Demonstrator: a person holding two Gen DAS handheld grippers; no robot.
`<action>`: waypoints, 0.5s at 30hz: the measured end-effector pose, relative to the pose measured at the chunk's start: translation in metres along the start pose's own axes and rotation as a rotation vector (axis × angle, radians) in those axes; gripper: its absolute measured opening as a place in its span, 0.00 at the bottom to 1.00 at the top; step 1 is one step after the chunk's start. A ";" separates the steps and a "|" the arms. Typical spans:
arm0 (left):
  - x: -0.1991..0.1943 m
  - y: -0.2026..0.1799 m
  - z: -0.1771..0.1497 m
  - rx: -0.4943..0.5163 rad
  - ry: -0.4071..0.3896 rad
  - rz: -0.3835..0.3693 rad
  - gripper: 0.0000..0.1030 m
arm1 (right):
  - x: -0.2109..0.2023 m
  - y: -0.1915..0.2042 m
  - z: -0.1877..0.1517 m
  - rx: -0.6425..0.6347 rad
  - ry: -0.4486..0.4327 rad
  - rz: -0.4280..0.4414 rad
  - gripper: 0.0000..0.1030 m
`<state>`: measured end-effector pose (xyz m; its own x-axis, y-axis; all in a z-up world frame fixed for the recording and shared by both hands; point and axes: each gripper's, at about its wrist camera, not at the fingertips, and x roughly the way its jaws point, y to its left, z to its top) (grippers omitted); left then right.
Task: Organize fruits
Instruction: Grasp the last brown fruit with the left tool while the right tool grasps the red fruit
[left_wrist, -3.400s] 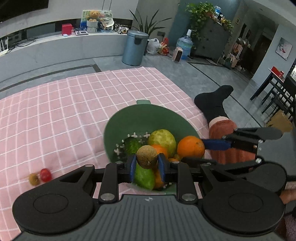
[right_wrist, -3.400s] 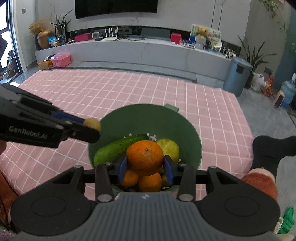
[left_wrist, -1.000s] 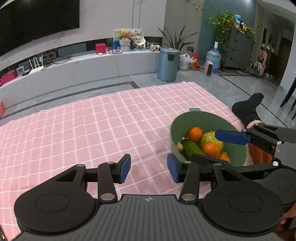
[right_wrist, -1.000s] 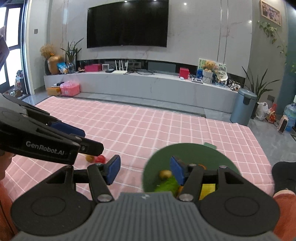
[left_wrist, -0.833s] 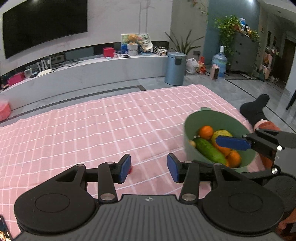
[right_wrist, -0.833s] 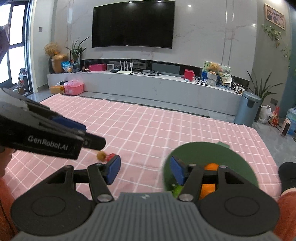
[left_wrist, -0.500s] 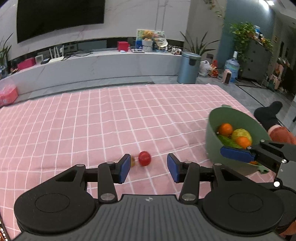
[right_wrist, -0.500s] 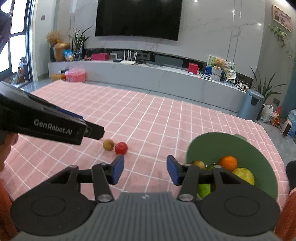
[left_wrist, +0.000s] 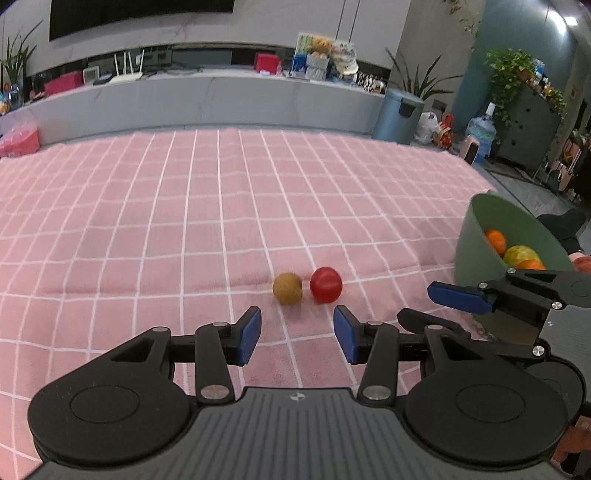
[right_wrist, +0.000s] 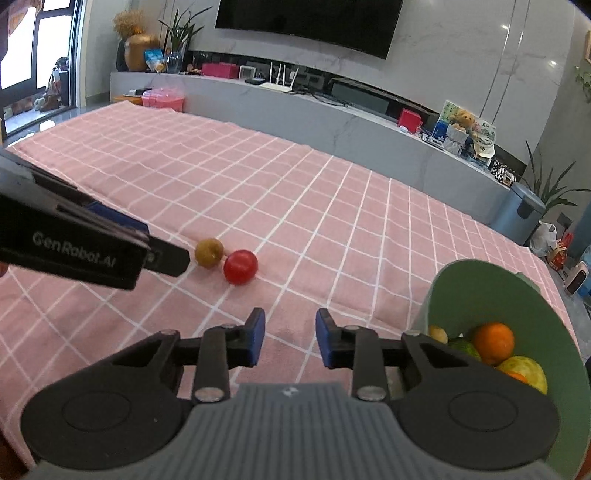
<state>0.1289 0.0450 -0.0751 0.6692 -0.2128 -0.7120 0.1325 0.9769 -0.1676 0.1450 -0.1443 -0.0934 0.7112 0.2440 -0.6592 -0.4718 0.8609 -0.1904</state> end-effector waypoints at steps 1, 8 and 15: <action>0.004 0.000 0.001 0.000 0.006 -0.002 0.52 | 0.003 -0.001 0.000 0.001 0.003 0.004 0.24; 0.024 0.008 0.007 -0.020 0.024 0.039 0.45 | 0.021 0.001 0.001 0.003 0.004 0.035 0.24; 0.032 0.008 0.009 -0.012 0.029 0.010 0.41 | 0.033 0.006 0.007 0.004 -0.003 0.061 0.24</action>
<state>0.1581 0.0466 -0.0935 0.6489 -0.2038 -0.7331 0.1173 0.9787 -0.1683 0.1694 -0.1282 -0.1109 0.6828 0.2971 -0.6675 -0.5124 0.8460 -0.1475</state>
